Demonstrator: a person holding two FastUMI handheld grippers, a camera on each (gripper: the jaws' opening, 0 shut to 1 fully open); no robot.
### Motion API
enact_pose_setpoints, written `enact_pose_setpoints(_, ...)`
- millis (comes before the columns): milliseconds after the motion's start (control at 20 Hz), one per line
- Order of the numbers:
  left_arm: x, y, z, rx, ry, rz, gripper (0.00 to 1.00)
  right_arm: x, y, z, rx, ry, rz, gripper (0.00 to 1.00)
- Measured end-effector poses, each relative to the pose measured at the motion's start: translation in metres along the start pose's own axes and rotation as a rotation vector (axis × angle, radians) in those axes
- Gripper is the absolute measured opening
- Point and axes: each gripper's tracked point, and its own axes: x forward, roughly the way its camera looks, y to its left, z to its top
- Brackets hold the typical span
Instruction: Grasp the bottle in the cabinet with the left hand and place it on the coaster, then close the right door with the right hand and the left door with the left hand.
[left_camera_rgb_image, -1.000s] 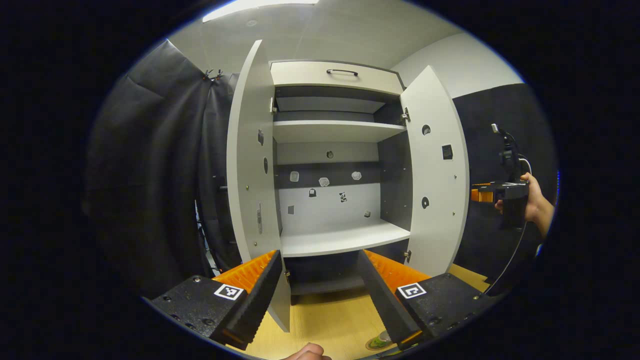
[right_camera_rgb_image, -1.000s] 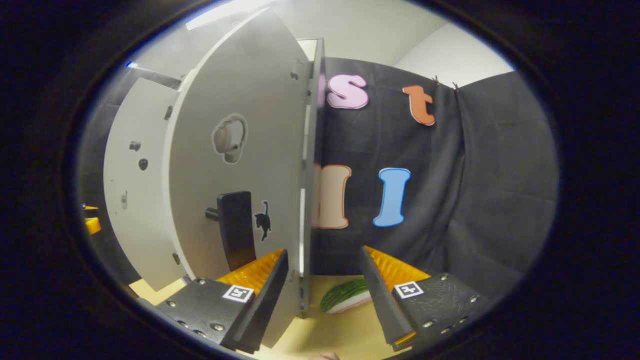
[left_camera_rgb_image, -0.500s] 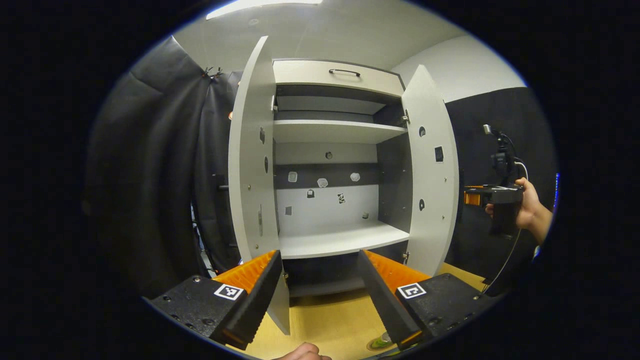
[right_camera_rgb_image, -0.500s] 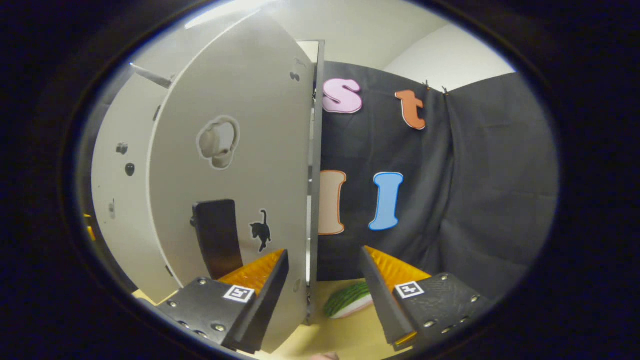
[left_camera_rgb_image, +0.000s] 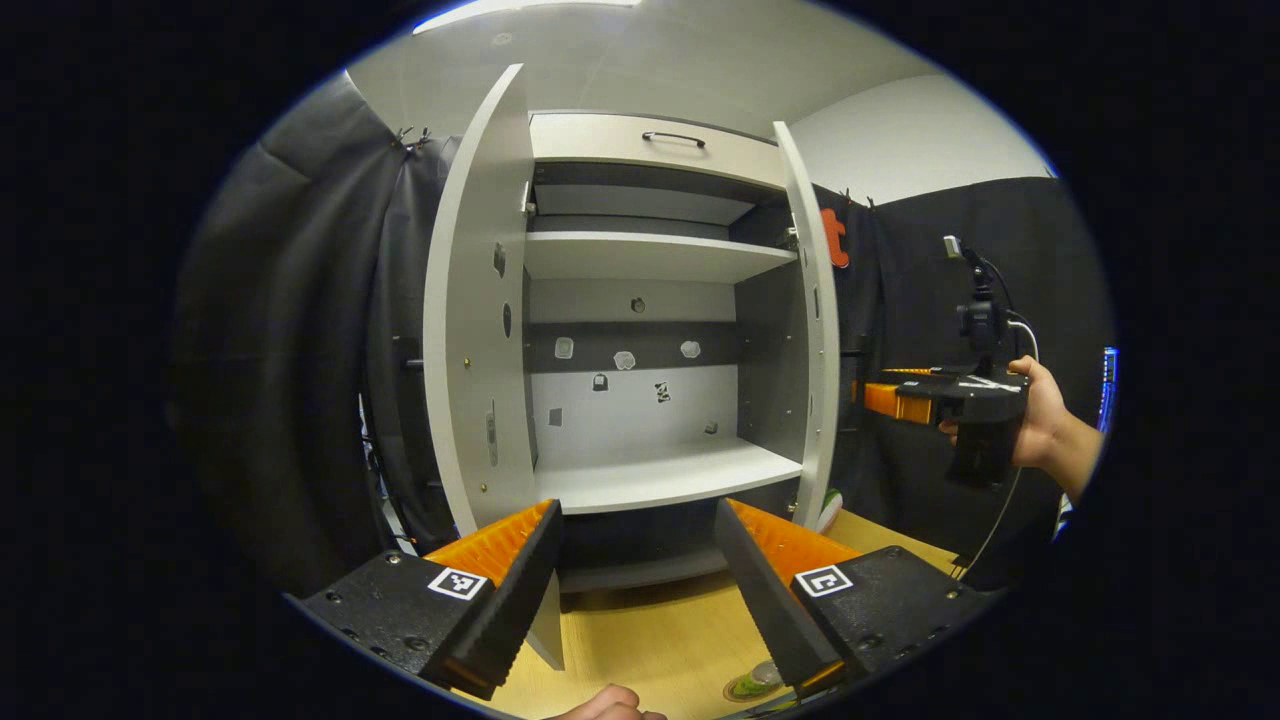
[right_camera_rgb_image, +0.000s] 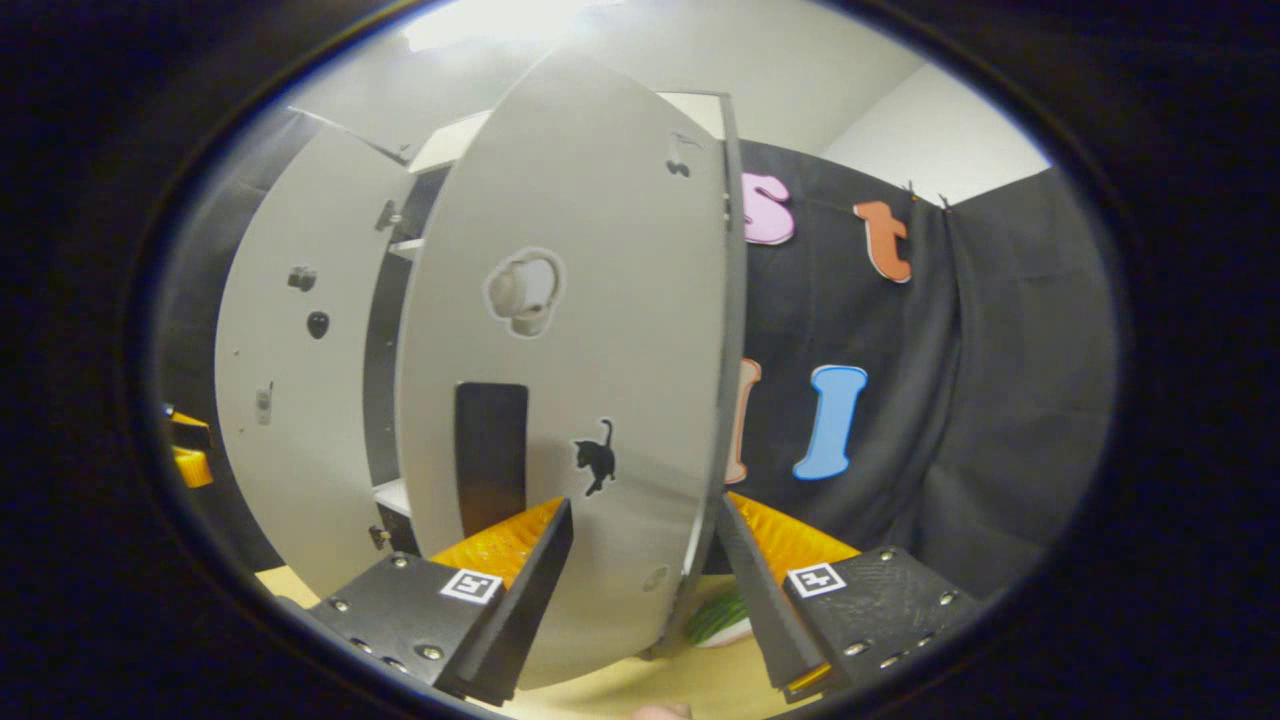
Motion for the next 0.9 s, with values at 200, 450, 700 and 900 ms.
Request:
enact_pose_setpoints(200, -0.003, 0.009, -0.003, 0.008, -0.007, 0.030, 0.96, -0.004, 0.023, -0.007, 0.000, 0.015, 0.037, 0.96)
enact_pose_setpoints(450, -0.008, 0.023, -0.004, -0.003, 0.005, 0.084, 0.96, -0.006, 0.042, -0.009, 0.045, 0.040, 0.059, 0.97)
enact_pose_setpoints(700, -0.013, 0.049, -0.011, -0.022, 0.031, 0.141, 0.96, -0.017, 0.066, -0.014, 0.089, 0.049, 0.094, 0.97)
enact_pose_setpoints(900, -0.011, 0.090, -0.001, -0.002, 0.025, 0.208, 0.96, -0.027, 0.085, -0.013, 0.147, 0.022, 0.138, 0.97)
